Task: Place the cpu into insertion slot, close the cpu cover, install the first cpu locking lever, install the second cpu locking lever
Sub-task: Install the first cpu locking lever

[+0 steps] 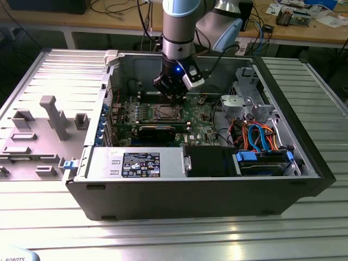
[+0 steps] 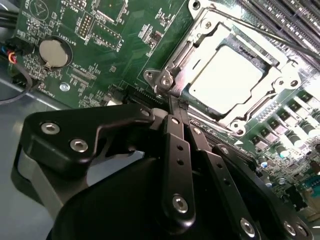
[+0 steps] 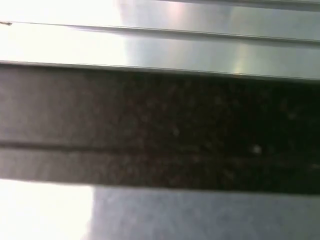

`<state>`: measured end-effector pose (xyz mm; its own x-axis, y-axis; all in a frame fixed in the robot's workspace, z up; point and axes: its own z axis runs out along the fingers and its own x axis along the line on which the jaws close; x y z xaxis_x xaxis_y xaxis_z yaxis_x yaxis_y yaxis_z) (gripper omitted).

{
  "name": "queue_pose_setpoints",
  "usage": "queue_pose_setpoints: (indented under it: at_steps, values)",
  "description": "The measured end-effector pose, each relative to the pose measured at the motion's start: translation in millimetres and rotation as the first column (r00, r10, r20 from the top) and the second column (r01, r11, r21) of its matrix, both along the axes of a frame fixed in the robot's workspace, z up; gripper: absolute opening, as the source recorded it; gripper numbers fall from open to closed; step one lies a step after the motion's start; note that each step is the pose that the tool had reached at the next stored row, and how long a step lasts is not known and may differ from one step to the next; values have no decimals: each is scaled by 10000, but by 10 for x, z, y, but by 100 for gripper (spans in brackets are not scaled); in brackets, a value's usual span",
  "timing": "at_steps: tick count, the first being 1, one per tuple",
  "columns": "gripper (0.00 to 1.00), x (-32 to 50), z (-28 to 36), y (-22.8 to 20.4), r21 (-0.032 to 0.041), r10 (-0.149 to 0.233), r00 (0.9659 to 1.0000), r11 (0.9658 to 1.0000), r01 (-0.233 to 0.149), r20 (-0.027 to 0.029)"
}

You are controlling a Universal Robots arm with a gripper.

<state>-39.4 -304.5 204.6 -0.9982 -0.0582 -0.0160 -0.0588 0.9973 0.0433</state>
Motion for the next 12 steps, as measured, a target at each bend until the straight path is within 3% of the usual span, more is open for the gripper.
queue_pose_setpoints:
  at_steps: [3, 5, 7, 12]
  values:
    - [11, 0, -16, 0, -96, 0, 10000, 10000, 0, -2]
    - [11, 0, -23, -2, -118, 2, 10000, 9999, -2, -3]
    - [11, 0, -30, -1, -105, -1, 10000, 9999, 1, -2]
    - [11, 1, -41, 0, 24, 1, 10000, 10000, -1, 0]
